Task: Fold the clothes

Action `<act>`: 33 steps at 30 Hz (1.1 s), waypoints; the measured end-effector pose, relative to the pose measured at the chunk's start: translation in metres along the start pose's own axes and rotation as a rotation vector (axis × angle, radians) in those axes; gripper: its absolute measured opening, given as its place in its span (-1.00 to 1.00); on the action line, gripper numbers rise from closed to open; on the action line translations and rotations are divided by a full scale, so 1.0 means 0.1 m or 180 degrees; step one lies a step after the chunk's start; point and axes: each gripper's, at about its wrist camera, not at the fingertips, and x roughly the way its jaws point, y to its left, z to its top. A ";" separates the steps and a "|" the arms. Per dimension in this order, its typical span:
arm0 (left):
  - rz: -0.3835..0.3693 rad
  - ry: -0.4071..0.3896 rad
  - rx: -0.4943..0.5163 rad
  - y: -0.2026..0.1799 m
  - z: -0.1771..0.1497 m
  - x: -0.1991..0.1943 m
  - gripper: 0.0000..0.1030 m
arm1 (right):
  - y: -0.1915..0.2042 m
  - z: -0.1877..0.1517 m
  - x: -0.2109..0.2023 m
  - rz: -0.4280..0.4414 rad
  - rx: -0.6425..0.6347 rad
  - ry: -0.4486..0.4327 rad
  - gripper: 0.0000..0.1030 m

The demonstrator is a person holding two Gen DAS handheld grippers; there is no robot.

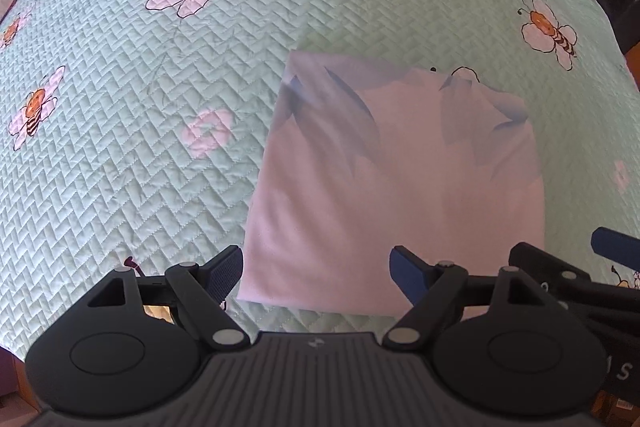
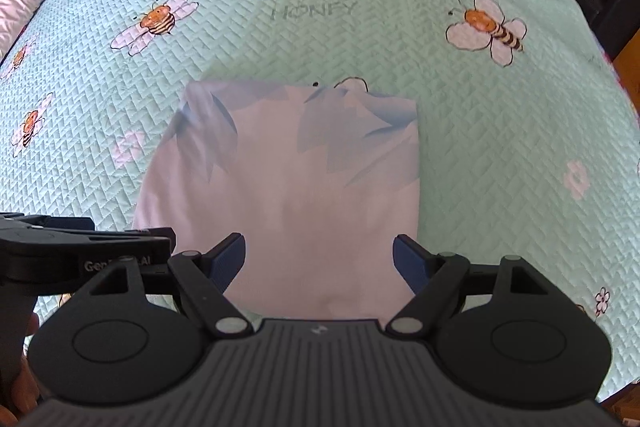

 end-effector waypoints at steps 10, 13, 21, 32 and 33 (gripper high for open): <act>-0.0009 -0.0066 -0.0070 0.04 0.06 -0.08 0.62 | 0.01 0.02 -0.01 0.0078 0.0048 0.0016 0.58; -0.0014 -0.0075 -0.0088 0.06 0.09 -0.07 0.62 | 0.02 0.02 0.02 0.0085 0.0056 0.0041 0.58; 0.0049 -0.0104 -0.0027 0.04 0.10 -0.03 0.62 | 0.03 0.03 0.11 0.0070 0.0071 0.0086 0.58; -0.0011 -0.0298 0.0005 0.04 0.09 -0.14 0.62 | -0.01 0.03 0.02 0.0110 0.0142 -0.0149 0.58; -0.0008 -0.0324 0.0012 0.04 0.09 -0.16 0.62 | -0.02 0.03 0.00 0.0119 0.0156 -0.0203 0.58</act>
